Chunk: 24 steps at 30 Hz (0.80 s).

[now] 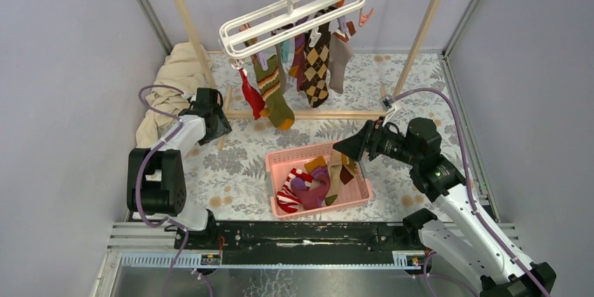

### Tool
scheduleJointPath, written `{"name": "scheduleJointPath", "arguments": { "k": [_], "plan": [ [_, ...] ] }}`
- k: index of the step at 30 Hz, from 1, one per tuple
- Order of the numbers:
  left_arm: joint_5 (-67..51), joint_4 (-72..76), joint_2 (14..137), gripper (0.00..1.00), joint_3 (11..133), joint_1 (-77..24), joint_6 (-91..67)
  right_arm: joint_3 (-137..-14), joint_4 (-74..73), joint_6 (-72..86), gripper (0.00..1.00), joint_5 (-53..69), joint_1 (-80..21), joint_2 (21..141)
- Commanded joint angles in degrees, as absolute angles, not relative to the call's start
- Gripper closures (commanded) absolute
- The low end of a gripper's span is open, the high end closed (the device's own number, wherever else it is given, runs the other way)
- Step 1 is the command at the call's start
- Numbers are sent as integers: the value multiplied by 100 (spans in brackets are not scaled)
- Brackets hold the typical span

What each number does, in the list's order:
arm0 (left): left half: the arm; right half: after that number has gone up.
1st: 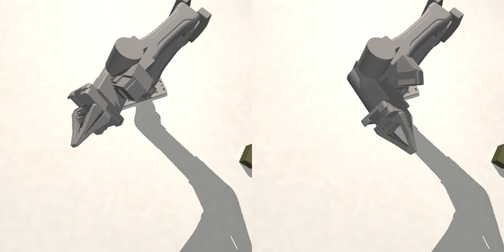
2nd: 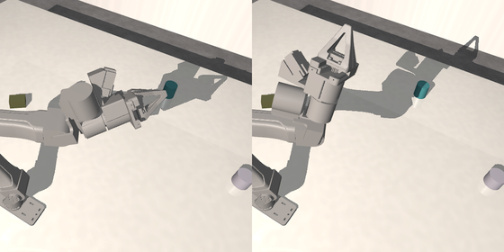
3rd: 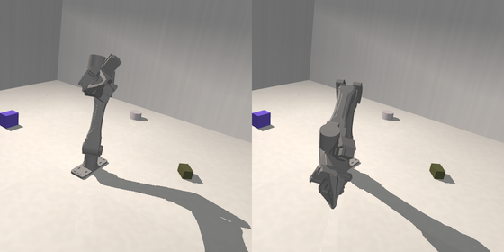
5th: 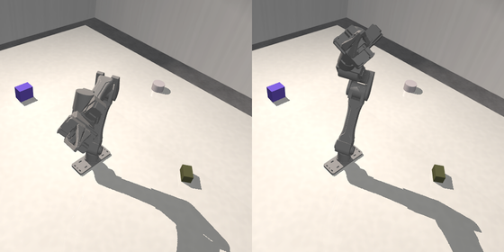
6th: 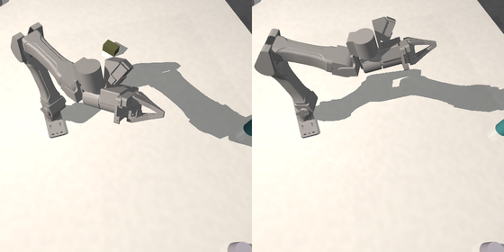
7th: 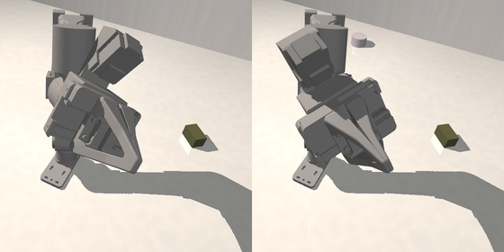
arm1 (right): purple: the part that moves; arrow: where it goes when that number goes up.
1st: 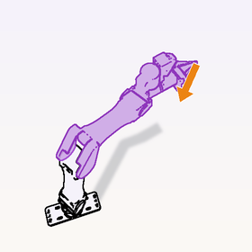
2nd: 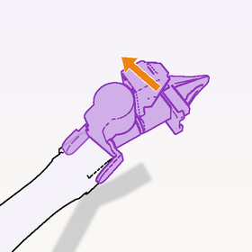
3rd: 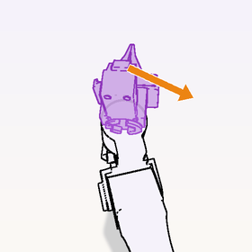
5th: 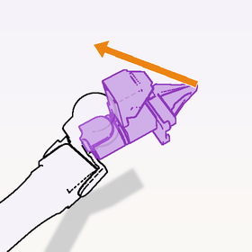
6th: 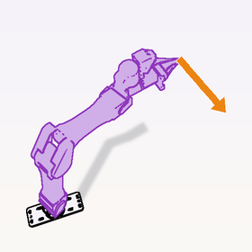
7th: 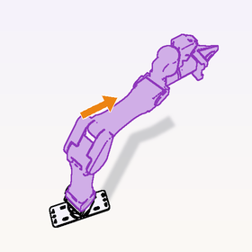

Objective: Remove the socks clipped to the hanger
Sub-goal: Adjust the clothesline at the center of the board.

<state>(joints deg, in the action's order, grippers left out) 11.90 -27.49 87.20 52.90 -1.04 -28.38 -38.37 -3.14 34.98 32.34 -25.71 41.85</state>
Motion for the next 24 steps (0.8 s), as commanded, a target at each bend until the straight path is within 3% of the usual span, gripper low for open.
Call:
{"name": "scheduleJointPath", "arguments": {
  "k": [1,8,17,24],
  "plan": [
    [1295,-2750,8358,27,5364,-127,-3000,-4054,-89,3416,16,3451,-2540,4192],
    [1034,-2898,7592,18,5438,-256,-3076,-4335,-147,3278,16,3454,-2545,4435],
    [818,-2887,6847,17,5449,-540,-3175,-4778,178,3196,20,3309,-2655,4984],
    [747,-2758,6638,16,5496,-730,-3132,-5519,190,2876,23,2469,-3456,5701]
  ]
}}
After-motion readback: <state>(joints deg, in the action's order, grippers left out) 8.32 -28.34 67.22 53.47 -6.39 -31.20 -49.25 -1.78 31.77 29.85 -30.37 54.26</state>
